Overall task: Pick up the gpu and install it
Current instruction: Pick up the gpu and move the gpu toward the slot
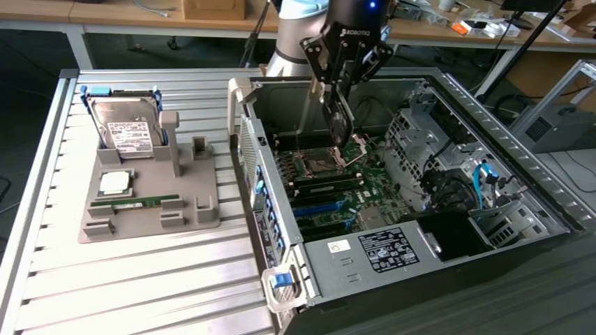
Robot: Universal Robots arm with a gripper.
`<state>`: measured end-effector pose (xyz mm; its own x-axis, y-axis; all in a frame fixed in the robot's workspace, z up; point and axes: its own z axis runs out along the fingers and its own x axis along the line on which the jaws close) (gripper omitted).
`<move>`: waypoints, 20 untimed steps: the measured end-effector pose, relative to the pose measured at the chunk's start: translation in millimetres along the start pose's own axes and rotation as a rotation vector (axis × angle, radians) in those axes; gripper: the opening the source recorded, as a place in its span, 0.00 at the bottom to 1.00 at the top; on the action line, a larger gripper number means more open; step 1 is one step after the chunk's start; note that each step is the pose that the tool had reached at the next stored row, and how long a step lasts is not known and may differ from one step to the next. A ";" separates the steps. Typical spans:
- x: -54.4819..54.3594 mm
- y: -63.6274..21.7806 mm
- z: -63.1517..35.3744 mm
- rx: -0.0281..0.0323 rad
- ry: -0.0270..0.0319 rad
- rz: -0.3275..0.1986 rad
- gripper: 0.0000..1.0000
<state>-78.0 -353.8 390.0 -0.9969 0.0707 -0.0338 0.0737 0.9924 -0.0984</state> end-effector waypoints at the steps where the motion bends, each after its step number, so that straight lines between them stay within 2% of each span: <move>1: -0.3 0.1 0.2 0.0000 0.0000 0.000 0.27; 20: -6.8 1.0 5.2 0.0002 0.0000 0.000 0.27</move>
<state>-71.0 -353.8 385.0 -0.9969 0.0707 -0.0338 0.0738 0.9924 -0.0986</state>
